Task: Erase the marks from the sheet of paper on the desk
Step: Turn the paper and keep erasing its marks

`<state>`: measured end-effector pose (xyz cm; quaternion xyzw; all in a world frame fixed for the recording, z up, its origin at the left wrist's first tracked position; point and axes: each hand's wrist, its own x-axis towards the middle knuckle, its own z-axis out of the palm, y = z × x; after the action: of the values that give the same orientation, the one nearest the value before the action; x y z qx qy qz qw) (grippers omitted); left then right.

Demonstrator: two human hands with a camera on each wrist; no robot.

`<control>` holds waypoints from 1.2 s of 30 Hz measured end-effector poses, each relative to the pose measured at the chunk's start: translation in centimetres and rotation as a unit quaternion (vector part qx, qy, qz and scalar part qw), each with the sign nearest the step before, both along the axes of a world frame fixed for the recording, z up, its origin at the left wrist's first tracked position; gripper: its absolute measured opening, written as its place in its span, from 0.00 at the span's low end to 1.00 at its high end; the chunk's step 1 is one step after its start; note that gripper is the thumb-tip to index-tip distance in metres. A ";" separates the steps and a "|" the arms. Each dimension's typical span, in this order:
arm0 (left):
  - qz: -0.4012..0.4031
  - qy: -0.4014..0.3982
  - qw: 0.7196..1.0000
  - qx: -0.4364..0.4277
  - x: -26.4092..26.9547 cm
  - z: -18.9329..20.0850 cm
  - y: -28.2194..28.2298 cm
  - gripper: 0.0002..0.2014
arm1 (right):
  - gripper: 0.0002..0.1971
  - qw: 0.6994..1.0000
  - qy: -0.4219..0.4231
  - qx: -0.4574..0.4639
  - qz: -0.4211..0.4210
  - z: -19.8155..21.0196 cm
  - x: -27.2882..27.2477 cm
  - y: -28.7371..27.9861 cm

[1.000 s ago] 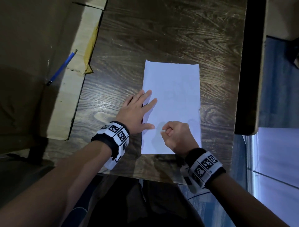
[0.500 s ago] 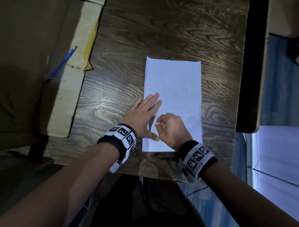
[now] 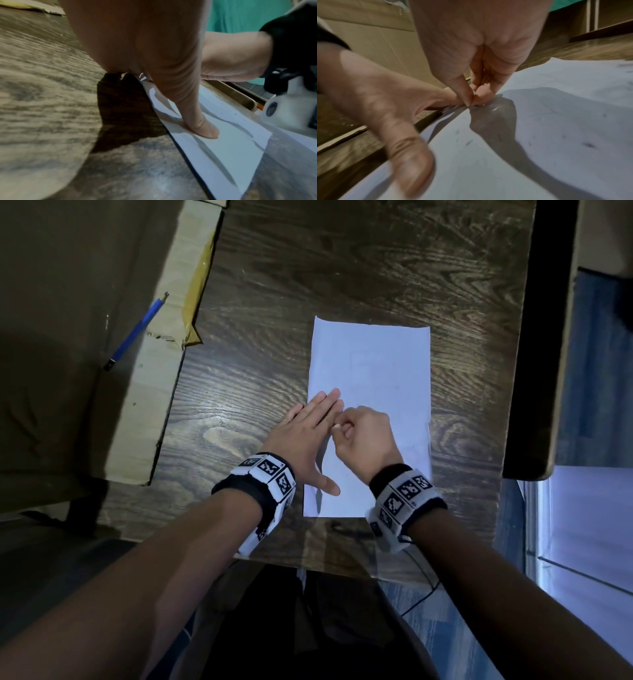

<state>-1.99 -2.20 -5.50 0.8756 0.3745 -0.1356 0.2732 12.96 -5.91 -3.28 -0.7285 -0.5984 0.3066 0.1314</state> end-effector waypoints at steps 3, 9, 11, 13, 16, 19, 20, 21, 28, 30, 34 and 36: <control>-0.003 0.000 1.000 0.005 -0.1 -0.1 -0.1 0.74 | 0.06 0.999 0.012 0.012 -0.034 -0.3 -0.2 -2.5; -0.005 -0.004 1.000 0.003 -0.2 -0.1 0.0 0.74 | 0.06 1.000 0.021 0.002 0.001 0.3 0.0 -3.4; -0.007 0.002 1.000 0.002 -0.2 -0.1 0.0 0.74 | 0.06 1.000 0.008 0.017 -0.025 -0.5 0.5 -0.7; -0.007 0.004 1.000 0.001 -0.1 0.0 0.1 0.74 | 0.06 0.999 0.005 0.030 -0.045 -1.0 0.7 -0.2; -0.004 0.001 1.000 -0.001 -0.2 0.1 0.0 0.74 | 0.05 0.998 0.020 0.038 -0.041 -0.7 0.4 -4.3; 0.003 -0.002 1.000 -0.008 -0.2 0.2 0.1 0.74 | 0.01 0.997 0.052 0.056 0.001 -0.2 0.6 -8.3; 0.004 0.001 1.000 -0.009 -0.1 0.3 0.0 0.74 | 0.02 0.997 0.056 0.046 0.009 -0.2 1.0 -8.7; 0.004 0.004 1.000 -0.009 -0.1 0.4 0.0 0.74 | 0.02 0.998 0.056 0.028 -0.001 -0.1 1.7 -8.6; 0.031 0.045 0.998 -0.021 -1.5 1.7 1.4 0.71 | 0.05 0.962 0.079 0.002 -0.260 0.0 9.2 -6.6; 0.027 0.057 0.998 -0.010 -1.9 2.3 2.1 0.68 | 0.04 0.964 0.097 -0.008 -0.246 -0.1 9.3 -6.0; 0.032 0.009 0.999 -0.011 -0.2 3.5 1.9 0.53 | 0.04 0.966 0.132 -0.008 -0.223 -0.9 7.7 -5.3; 0.074 -0.035 0.995 -0.049 1.5 3.4 1.1 0.51 | 0.04 0.967 0.137 0.002 -0.216 -1.3 7.0 -5.5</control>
<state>-0.49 -1.11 -2.10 0.8353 0.4211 -0.1026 0.3383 19.91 -11.45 -4.56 -0.7914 -0.4033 0.3669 0.2765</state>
